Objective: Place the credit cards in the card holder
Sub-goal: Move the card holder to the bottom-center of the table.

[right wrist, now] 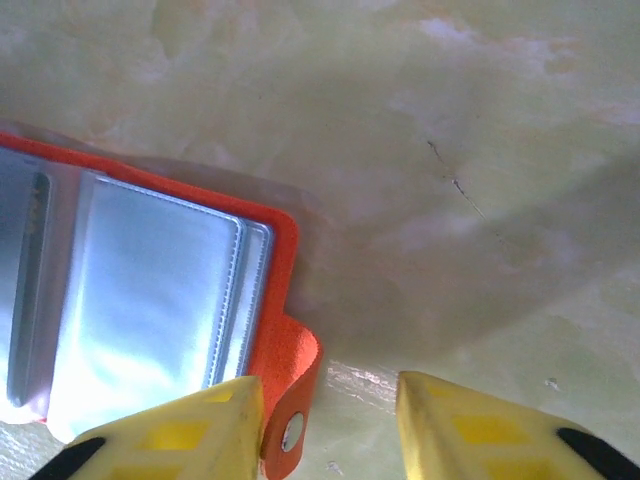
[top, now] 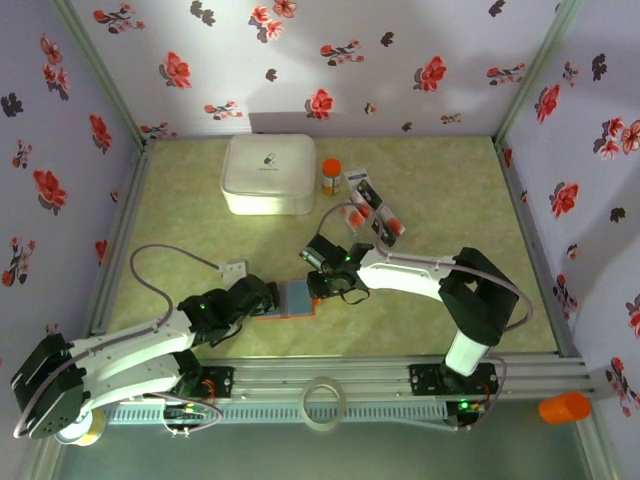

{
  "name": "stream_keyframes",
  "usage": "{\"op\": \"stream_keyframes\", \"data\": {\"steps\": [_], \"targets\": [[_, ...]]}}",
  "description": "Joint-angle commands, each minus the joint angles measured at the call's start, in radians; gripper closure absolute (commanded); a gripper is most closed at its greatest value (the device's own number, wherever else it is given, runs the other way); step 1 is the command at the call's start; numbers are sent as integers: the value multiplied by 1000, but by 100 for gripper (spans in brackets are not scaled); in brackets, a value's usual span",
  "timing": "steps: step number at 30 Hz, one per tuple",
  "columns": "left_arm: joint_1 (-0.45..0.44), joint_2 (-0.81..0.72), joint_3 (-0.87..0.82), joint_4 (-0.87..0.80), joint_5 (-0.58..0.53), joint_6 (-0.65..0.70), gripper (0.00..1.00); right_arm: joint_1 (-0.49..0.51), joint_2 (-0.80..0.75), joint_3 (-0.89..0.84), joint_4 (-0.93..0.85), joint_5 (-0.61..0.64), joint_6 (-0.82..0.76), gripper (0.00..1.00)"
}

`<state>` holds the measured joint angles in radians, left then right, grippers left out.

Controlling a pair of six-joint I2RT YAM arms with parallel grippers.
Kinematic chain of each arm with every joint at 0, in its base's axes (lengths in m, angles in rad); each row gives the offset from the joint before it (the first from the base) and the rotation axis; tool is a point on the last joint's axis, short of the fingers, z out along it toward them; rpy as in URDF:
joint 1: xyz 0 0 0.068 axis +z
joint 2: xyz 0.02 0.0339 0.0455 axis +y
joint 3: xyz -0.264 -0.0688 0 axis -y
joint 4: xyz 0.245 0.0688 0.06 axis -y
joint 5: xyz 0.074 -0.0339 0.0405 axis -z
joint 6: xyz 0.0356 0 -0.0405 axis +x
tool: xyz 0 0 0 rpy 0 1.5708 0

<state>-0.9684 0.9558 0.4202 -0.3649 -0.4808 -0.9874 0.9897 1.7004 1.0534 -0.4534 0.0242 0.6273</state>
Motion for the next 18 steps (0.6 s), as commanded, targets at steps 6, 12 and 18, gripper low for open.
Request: {"op": "stream_keyframes", "data": {"steps": [6, 12, 18], "targets": [[7, 23, 29, 33, 7, 27, 0, -7, -12, -32, 21, 19, -2, 88], [7, 27, 28, 37, 11, 27, 0, -15, -30, -63, 37, 14, 8, 100], [7, 25, 28, 37, 13, 29, 0, -26, -71, -98, 35, 23, 8, 100]]}}
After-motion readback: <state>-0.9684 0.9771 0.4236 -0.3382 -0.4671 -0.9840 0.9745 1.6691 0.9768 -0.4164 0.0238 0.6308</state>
